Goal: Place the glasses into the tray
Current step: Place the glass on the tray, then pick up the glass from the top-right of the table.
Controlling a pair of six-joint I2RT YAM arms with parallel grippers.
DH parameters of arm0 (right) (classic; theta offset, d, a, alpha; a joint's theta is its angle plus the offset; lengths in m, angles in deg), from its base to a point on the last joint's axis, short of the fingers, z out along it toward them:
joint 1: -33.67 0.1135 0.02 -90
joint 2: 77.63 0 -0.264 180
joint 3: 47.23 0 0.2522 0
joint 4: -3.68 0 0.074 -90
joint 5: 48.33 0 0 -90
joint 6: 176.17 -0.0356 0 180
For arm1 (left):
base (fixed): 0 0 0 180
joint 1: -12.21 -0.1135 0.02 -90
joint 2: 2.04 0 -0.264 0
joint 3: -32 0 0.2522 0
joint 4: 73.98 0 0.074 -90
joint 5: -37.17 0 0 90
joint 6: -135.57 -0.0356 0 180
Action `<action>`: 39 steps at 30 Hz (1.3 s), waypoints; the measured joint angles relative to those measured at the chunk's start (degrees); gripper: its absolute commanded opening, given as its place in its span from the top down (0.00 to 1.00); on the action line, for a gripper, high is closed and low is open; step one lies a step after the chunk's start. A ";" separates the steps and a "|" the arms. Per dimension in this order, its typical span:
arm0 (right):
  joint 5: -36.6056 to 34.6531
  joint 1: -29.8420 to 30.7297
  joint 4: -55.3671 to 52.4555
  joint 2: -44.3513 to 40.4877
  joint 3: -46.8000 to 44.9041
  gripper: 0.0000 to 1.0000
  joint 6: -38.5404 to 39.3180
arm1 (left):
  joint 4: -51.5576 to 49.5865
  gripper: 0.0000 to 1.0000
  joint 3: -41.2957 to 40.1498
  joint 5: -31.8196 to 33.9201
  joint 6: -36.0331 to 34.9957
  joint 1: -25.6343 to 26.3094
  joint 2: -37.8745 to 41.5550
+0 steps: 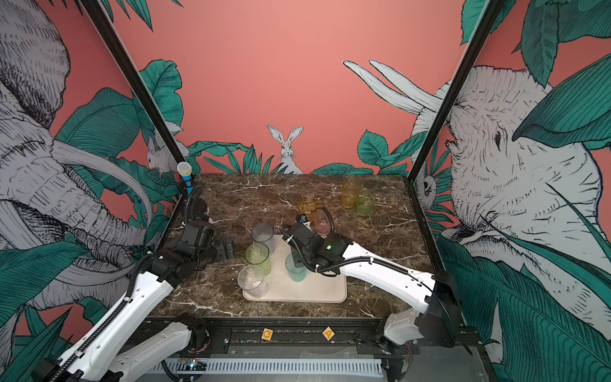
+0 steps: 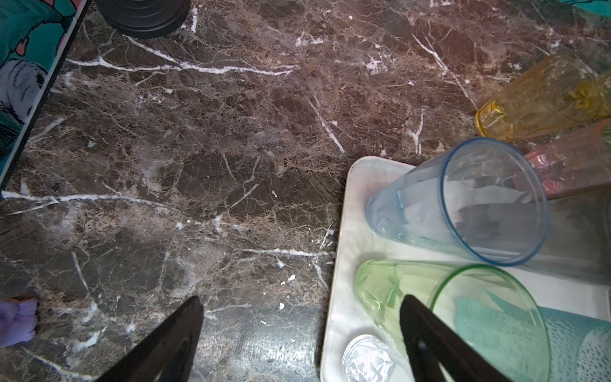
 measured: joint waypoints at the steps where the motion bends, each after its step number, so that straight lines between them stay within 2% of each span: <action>1: -0.31 0.00 -0.48 -0.42 0.55 0.56 0.20 | -0.11 0.06 0.09 0.04 0.00 0.00 0.00; 8: -2.10 -1.20 -3.58 -1.62 4.52 0.54 2.16 | -0.33 0.06 1.16 0.17 0.00 0.00 0.00; 19: -4.98 -8.26 -6.62 -2.29 9.66 0.48 7.52 | -0.33 0.06 1.57 0.63 -0.02 0.00 0.00; 27: -5.22 -16.06 -6.80 -0.59 16.37 0.46 13.03 | -0.26 0.06 1.95 1.62 -0.09 0.00 0.00; 39: -0.72 -28.24 -5.68 8.68 25.22 0.44 17.92 | 1.42 0.06 1.97 3.72 -0.50 0.00 0.00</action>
